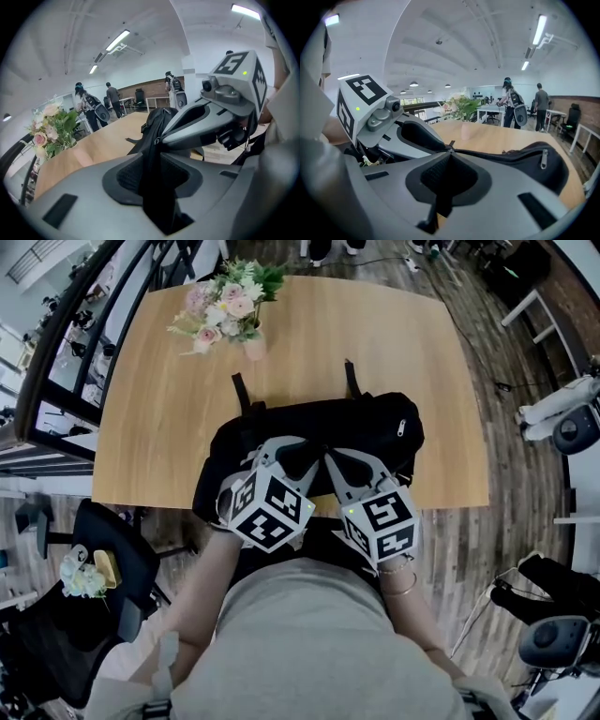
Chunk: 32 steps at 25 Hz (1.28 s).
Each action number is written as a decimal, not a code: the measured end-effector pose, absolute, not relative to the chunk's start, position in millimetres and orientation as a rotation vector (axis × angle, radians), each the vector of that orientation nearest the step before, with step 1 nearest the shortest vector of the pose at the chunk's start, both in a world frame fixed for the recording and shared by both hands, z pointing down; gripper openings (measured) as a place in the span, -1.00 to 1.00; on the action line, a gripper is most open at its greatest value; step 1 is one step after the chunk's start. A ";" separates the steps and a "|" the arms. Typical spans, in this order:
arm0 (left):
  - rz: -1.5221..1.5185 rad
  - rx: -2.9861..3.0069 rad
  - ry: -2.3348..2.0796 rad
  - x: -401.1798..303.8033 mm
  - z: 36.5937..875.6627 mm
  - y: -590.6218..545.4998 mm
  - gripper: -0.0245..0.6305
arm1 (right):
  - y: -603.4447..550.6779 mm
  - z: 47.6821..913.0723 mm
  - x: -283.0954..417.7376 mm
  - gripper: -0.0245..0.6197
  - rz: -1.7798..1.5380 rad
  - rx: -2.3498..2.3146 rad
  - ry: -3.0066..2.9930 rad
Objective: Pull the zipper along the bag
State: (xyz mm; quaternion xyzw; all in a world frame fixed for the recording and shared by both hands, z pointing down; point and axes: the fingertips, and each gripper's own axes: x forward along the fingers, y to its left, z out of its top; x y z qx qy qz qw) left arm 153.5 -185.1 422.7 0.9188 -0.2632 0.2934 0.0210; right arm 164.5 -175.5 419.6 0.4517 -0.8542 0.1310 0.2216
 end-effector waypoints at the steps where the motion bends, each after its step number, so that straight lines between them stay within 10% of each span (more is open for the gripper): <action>1: 0.919 2.844 -0.826 153.7 425.1 -186.4 -0.56 | -175.6 419.6 164.5 -0.90 0.350 1.241 -2.356; 32: 0.785 2.812 -1.003 142.9 412.5 -203.6 -0.73 | -192.7 411.5 216.0 -0.89 0.301 1.313 -2.330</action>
